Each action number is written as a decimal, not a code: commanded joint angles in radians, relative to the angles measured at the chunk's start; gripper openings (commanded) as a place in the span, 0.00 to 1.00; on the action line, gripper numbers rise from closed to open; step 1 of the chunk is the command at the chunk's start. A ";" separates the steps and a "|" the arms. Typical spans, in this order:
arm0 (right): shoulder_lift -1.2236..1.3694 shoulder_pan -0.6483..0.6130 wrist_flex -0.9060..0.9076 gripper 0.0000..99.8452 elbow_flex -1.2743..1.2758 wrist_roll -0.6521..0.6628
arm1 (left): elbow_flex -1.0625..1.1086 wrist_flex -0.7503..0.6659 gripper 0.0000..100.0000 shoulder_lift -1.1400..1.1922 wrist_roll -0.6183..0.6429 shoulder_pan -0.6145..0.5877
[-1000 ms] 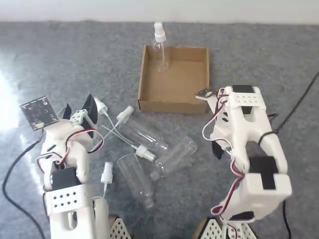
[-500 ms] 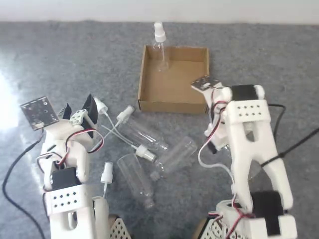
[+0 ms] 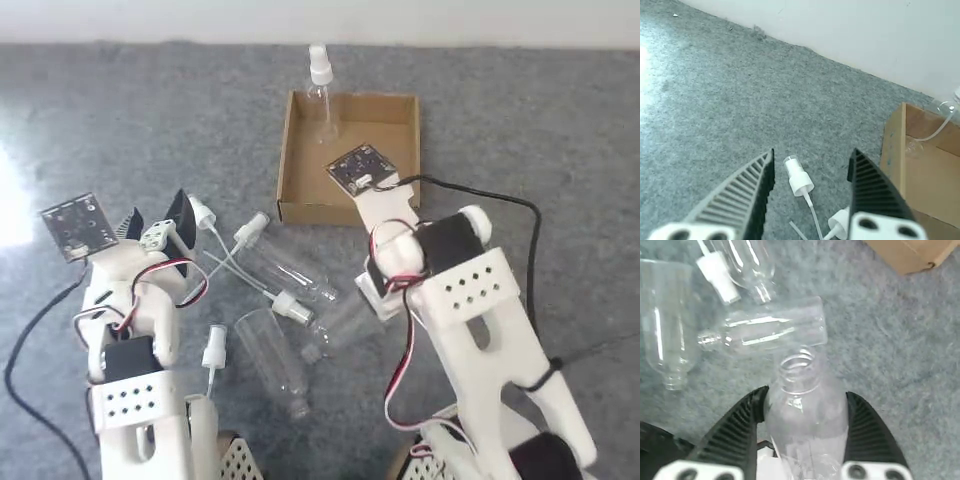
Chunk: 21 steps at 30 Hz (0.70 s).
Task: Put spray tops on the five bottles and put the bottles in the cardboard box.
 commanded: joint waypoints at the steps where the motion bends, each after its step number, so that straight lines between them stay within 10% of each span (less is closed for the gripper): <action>1: -0.064 -0.027 0.008 0.09 -0.043 -0.055 | -0.007 -0.029 0.23 0.006 0.009 0.000; 21: -0.300 -0.091 -0.283 0.09 0.284 -0.117 | -0.007 -0.029 0.23 0.006 0.009 0.003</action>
